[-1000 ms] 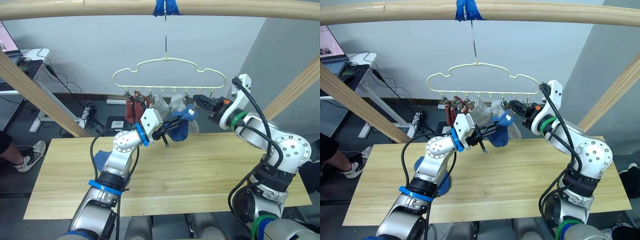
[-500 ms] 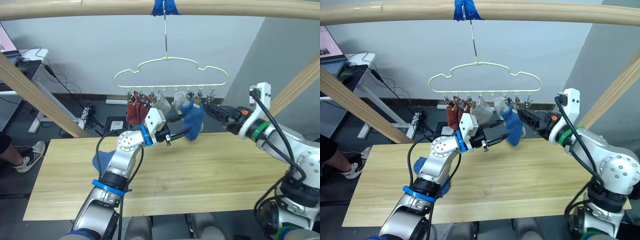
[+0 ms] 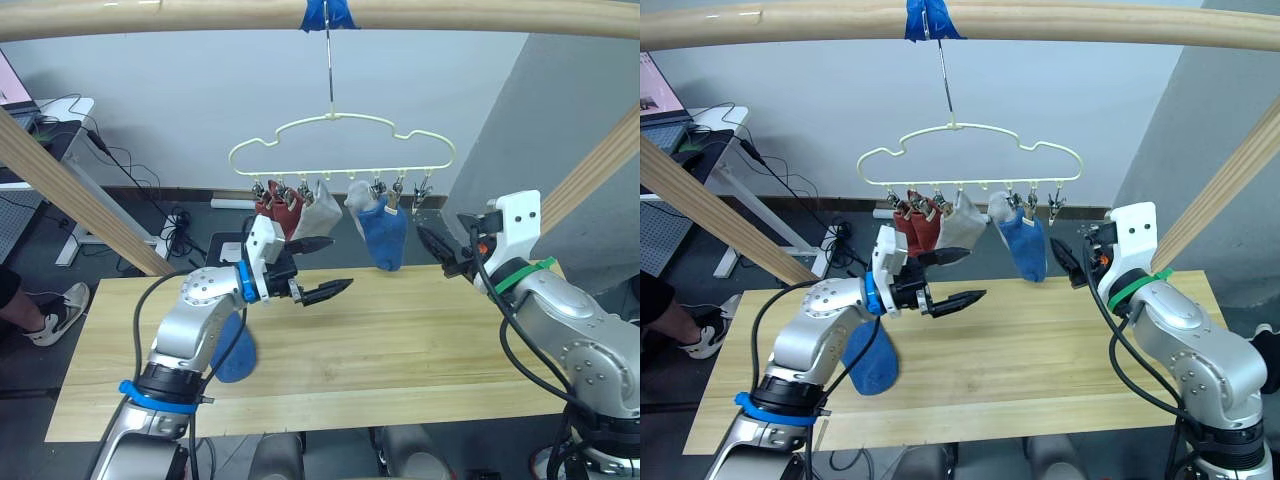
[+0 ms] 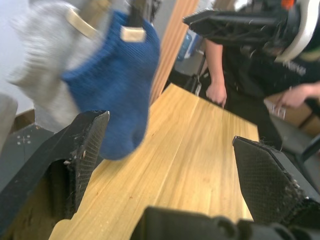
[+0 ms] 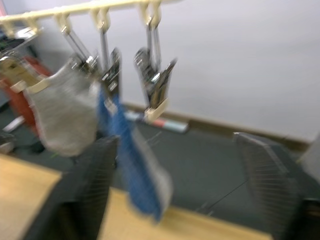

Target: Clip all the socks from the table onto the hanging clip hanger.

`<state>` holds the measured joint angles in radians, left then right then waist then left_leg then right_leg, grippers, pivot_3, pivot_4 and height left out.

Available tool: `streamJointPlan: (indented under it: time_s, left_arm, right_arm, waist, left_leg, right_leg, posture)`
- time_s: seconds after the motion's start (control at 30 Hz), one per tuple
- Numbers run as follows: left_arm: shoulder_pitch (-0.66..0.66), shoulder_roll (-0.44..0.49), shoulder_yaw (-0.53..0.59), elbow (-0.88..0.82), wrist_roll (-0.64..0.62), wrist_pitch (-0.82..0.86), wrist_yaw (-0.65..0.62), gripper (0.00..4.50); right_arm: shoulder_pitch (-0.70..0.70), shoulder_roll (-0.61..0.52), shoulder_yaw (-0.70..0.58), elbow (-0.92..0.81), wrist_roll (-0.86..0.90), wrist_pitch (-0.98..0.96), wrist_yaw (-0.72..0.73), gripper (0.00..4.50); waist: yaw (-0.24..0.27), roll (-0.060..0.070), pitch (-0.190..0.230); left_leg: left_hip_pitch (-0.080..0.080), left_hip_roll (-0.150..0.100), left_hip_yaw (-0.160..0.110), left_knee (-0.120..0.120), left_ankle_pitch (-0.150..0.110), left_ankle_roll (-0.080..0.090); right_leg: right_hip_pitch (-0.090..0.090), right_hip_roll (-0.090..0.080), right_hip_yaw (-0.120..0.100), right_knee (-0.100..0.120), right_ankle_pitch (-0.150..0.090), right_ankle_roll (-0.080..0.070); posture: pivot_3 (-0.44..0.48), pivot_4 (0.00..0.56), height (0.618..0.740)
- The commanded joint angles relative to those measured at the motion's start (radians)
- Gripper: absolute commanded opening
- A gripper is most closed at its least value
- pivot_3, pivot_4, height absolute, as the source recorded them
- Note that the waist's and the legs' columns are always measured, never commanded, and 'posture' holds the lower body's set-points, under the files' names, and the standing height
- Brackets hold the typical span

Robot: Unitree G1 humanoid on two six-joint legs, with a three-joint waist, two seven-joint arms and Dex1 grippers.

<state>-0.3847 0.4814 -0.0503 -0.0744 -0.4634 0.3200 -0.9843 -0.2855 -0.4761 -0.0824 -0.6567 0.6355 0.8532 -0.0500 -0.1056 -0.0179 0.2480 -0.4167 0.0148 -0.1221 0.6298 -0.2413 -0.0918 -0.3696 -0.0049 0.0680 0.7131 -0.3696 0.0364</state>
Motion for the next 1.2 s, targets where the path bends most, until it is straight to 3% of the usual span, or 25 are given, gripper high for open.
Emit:
streamJointPlan:
  time_s: [0.03,0.17,0.3,0.43,0.67,0.9,1.0,1.2]
  left_arm:
    - [0.011,0.012,0.067,-0.086,-0.079,0.122,0.066,4.5]
    - [0.018,0.029,0.107,-0.123,-0.12,0.226,0.118,4.5]
    - [0.014,0.042,0.102,-0.156,-0.087,0.192,0.129,4.5]
    - [0.024,0.053,0.123,-0.217,-0.165,0.224,0.087,4.5]
    - [0.041,0.099,0.118,-0.27,-0.204,0.189,-0.004,4.5]
    - [0.013,0.077,0.111,-0.27,-0.22,0.177,-0.016,4.5]
    - [0.013,0.076,0.104,-0.268,-0.211,0.167,-0.018,4.5]
    - [0.01,0.077,0.102,-0.255,-0.205,0.156,-0.014,4.5]
  right_arm:
    - [0.001,0.025,0.045,-0.043,-0.124,-0.076,-0.032,2.87]
    - [0.007,0.076,0.109,-0.051,-0.236,-0.128,-0.056,2.87]
    - [0.002,0.139,0.124,-0.034,-0.306,-0.161,-0.077,2.87]
    - [0.002,0.189,0.138,-0.024,-0.356,-0.173,-0.076,2.87]
    - [-0.008,0.253,0.156,0.006,-0.427,-0.196,-0.057,2.87]
    - [-0.021,0.294,0.161,0.03,-0.467,-0.218,-0.038,2.87]
    - [-0.025,0.309,0.159,0.044,-0.484,-0.223,-0.031,2.31]
    - [-0.044,0.335,0.157,0.062,-0.506,-0.229,-0.026,2.31]
  waist:
    - [0.002,0.0,0.0]
    - [0.003,0.0,0.0]
    - [0.013,0.0,0.0]
    - [0.019,0.0,0.0]
    - [0.02,0.0,0.0]
    - [0.021,0.0,0.0]
    - [0.02,0.0,0.0]
    - [0.02,0.0,0.0]
  left_leg:
    - [0.0,0.0,0.0,0.0,0.0,0.0]
    - [0.0,0.001,0.0,0.0,0.0,0.0]
    - [0.0,0.0,0.0,0.0,0.0,0.0]
    - [0.0,0.0,0.0,0.0,0.0,-0.001]
    - [0.0,0.0,0.0,0.0,0.001,-0.002]
    - [0.0,0.0,0.0,0.0,0.001,-0.001]
    - [0.0,0.0,0.0,0.0,0.0,-0.001]
    - [0.0,0.0,0.0,0.0,0.0,-0.001]
  right_leg:
    - [0.0,0.0,0.0,0.0,0.0,0.0]
    - [0.0,0.0,0.0,0.0,0.0,0.0]
    - [0.0,0.0,0.0,0.0,0.0,0.0]
    - [0.0,0.0,0.0,0.0,0.0,0.0]
    - [0.0,0.0,0.0,0.0,0.0,0.0]
    - [0.0,0.0,0.0,0.001,0.0,0.0]
    - [-0.001,0.0,0.0,0.001,0.0,0.0]
    - [-0.001,0.0,0.0,0.001,0.0,0.0]
  posture:
    - [-0.09,0.25,0.74]
    - [-0.084,0.248,0.74]
    - [-0.079,0.245,0.74]
    - [-0.066,0.24,0.74]
    - [-0.054,0.236,0.74]
    - [-0.056,0.24,0.74]
    - [-0.057,0.242,0.74]
    - [-0.055,0.243,0.74]
